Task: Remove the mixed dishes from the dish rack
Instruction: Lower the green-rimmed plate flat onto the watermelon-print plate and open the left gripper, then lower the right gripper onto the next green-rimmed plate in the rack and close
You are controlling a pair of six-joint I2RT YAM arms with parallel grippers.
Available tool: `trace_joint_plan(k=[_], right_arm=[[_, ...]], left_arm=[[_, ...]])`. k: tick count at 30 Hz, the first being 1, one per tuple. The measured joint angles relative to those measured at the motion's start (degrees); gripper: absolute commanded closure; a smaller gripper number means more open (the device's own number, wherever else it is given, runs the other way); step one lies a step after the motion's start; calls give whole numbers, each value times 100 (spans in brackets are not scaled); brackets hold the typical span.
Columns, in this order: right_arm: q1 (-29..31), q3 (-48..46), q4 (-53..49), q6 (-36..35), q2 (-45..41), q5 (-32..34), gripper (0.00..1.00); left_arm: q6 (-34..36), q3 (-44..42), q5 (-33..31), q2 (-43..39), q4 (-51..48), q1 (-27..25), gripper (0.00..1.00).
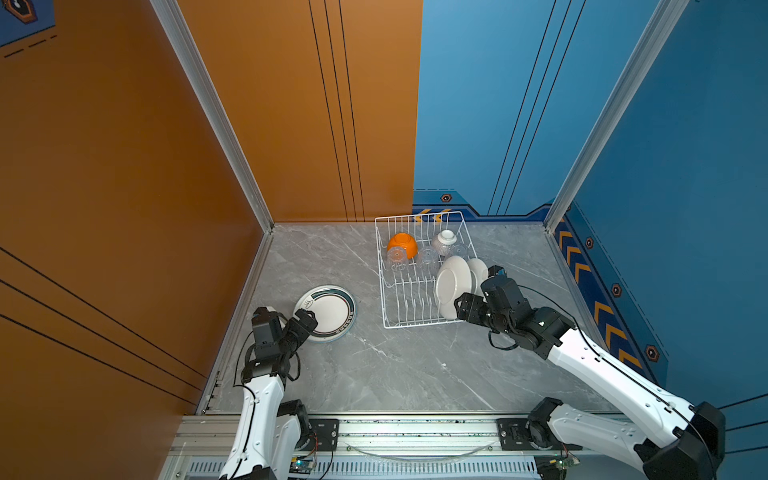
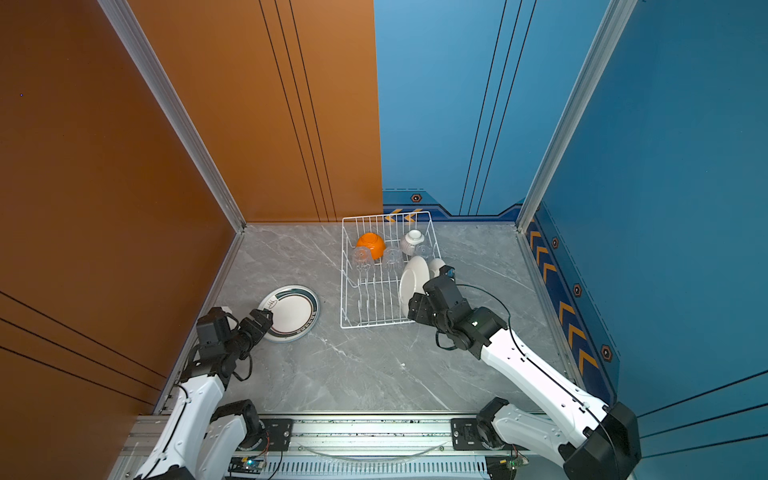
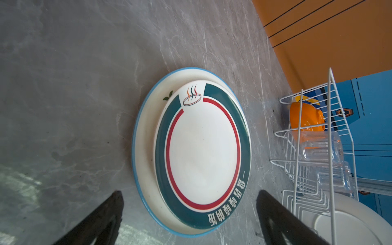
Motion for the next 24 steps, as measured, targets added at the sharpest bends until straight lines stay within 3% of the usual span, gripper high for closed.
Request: trace_joint_plan(k=[14,24], right_arm=[[-31,0,0,17,33,-2,18],[-308,-66,66,-181,103,-61,19]], left_arm=[[9,472,750,-356,-435,-190,2],[452,673,1049,-590,-833,-538,2]])
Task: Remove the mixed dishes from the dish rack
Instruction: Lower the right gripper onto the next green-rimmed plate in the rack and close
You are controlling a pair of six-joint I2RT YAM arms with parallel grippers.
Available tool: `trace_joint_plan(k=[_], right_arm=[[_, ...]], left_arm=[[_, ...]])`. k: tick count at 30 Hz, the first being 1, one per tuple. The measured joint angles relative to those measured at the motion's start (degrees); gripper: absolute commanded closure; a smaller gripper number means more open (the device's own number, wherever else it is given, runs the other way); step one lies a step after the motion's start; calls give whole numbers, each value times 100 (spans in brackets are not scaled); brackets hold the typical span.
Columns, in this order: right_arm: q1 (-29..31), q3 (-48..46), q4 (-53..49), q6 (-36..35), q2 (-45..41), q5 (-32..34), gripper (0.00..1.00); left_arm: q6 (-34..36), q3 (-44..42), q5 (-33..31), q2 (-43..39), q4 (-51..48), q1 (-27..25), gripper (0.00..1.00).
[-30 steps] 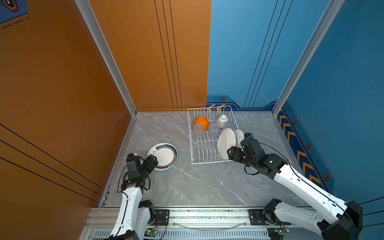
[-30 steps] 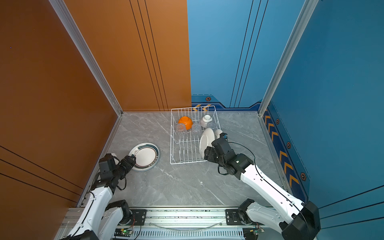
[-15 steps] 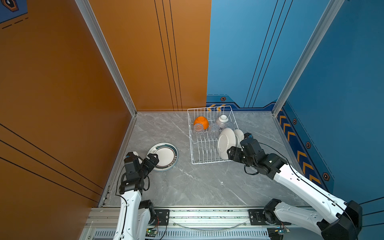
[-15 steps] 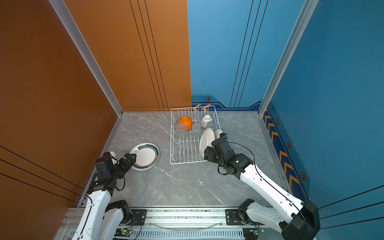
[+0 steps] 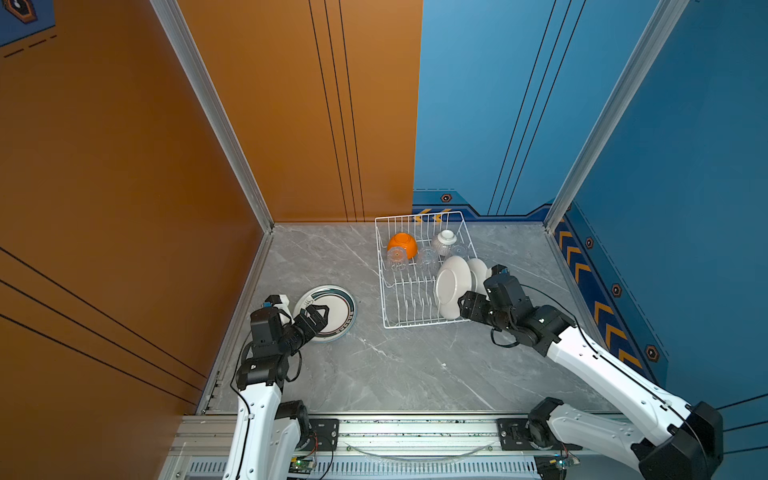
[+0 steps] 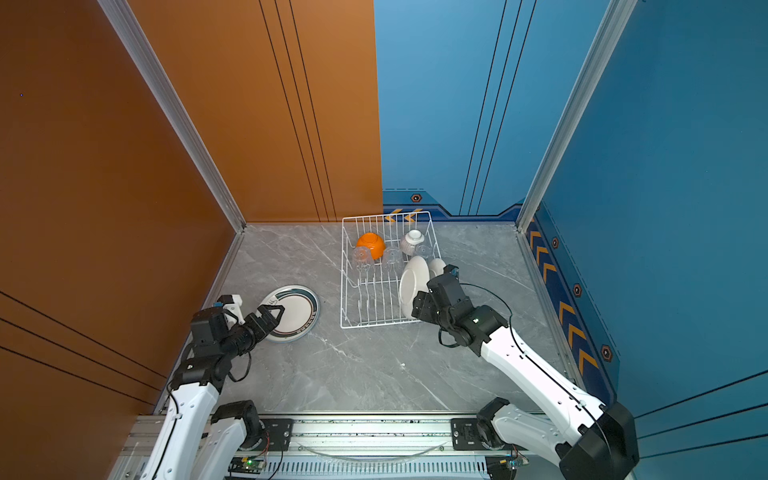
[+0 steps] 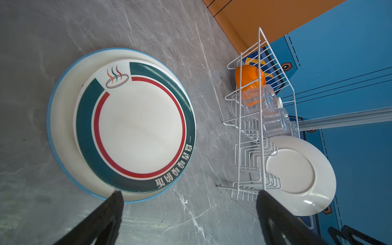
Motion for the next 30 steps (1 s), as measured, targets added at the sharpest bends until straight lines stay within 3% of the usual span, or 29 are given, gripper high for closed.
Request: trace_joint_plan(k=[11,18,30], right_arm=[[-61,-313,588,-85,63,13,23],[-68,-289,859,-98,157,66,31],[-254,116,964,-302,813,164,56]], left_arm=[[254,133,289,-149,-197,-466,2],[267,133,289,-304,-286,-483,2],[240,133,289,-404,-286,-483,2]])
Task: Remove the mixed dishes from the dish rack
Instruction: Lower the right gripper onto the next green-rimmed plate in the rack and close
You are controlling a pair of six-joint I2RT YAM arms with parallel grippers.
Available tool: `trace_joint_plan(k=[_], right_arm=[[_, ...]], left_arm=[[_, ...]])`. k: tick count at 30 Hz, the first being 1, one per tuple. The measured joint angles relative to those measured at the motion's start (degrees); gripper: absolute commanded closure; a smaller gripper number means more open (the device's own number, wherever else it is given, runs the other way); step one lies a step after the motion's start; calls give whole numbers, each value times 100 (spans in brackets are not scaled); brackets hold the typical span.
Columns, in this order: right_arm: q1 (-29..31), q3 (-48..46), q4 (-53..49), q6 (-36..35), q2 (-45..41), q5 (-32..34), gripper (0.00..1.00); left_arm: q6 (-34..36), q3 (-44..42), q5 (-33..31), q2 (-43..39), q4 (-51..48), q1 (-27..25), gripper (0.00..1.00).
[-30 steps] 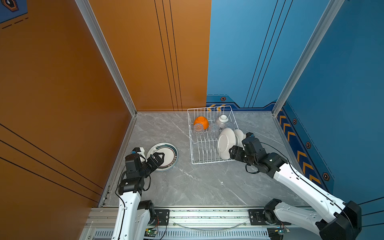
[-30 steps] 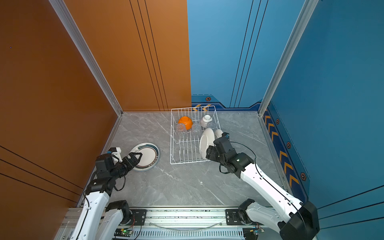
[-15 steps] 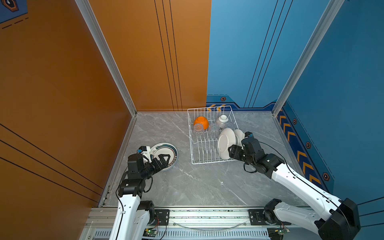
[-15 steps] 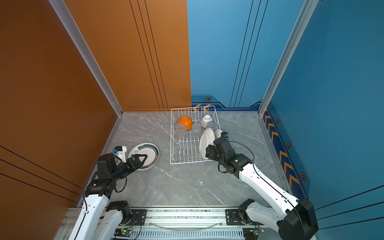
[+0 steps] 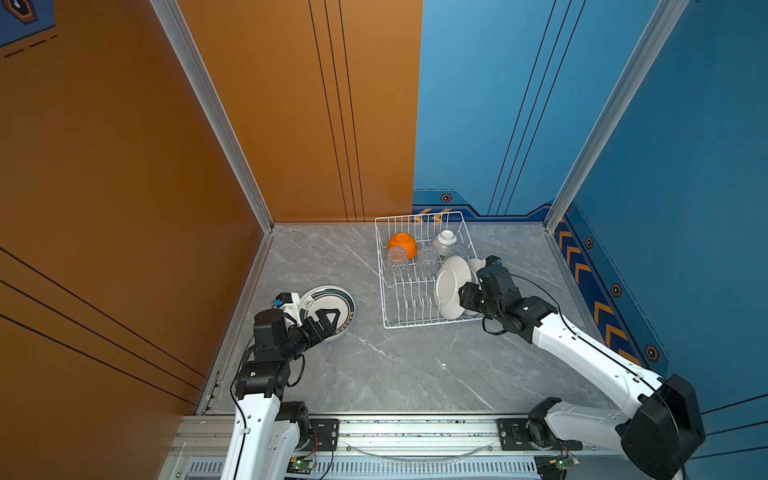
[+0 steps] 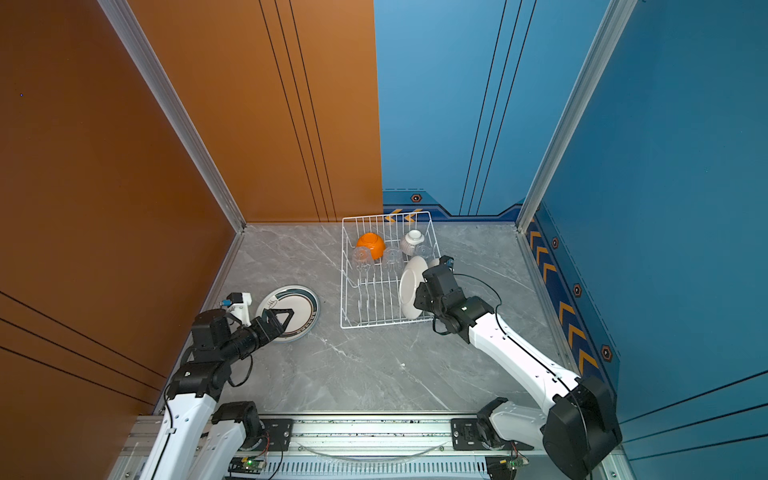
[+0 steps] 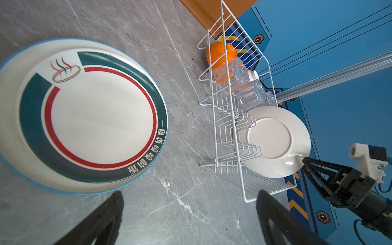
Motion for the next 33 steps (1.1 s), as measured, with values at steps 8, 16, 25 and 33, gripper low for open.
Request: trace_joint_plan(k=[8,16,25,33], right_arm=[[-9,210,76,-144,363,-114,66],[-9,249,142,-192,595,-179,74],[-17,378,317,-275,680,-219,79],[-22,560,595,-337,852,-420,86]], left_arm=[[-92,-13,0,-144,4,0,2],[-149,-35,17,-212,4,17,2],[-195,-96,42,-216,11,109,2],[-216,-103,114,-162,31,289,2]])
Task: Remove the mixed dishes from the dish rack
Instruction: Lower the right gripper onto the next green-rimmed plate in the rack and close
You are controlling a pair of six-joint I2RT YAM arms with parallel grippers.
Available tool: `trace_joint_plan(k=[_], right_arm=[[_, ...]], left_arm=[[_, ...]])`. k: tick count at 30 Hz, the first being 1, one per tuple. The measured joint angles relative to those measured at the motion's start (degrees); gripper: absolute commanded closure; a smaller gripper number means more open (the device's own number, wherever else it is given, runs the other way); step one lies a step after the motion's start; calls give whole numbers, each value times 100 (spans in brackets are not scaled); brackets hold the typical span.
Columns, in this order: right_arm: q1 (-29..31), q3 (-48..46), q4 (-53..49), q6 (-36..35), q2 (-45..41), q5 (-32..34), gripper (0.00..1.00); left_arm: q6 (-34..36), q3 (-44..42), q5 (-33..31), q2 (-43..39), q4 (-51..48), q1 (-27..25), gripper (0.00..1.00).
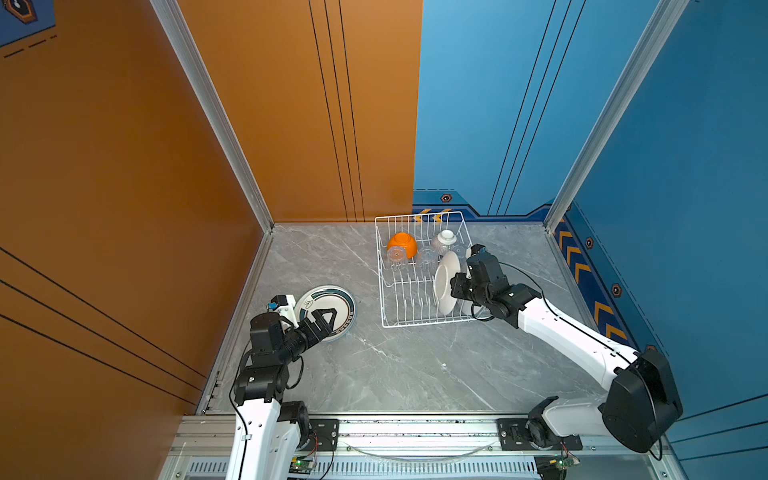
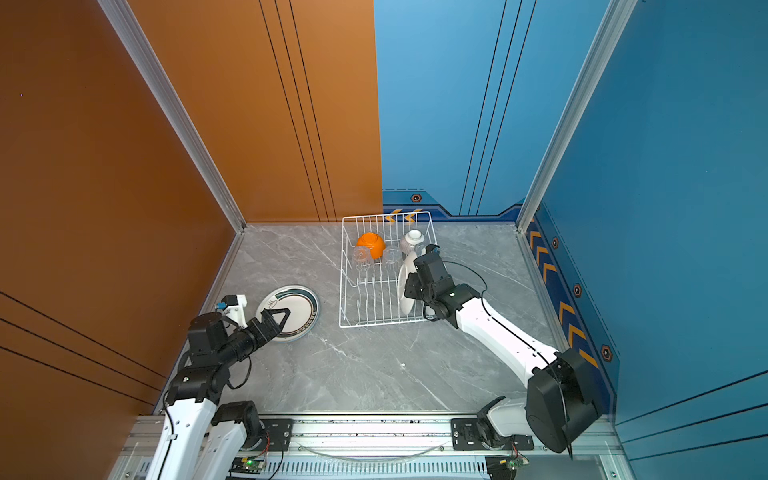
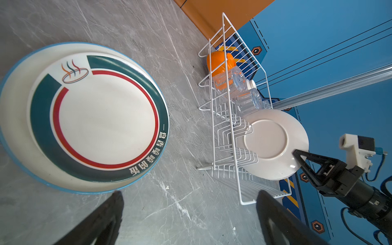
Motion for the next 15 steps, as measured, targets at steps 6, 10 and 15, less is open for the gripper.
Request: trace_joint_plan(k=[6,10,15], right_arm=[[2,101,127,7,129,-70,80],[-17,109,146,24,295,-31,79],[-20,129,146,22,400,-37,81]], left_arm=[[-66,-28,170,26,59,210,2],[-85,-35,258,26,144,306,2],[-87,-39,334,26,245,341,2]])
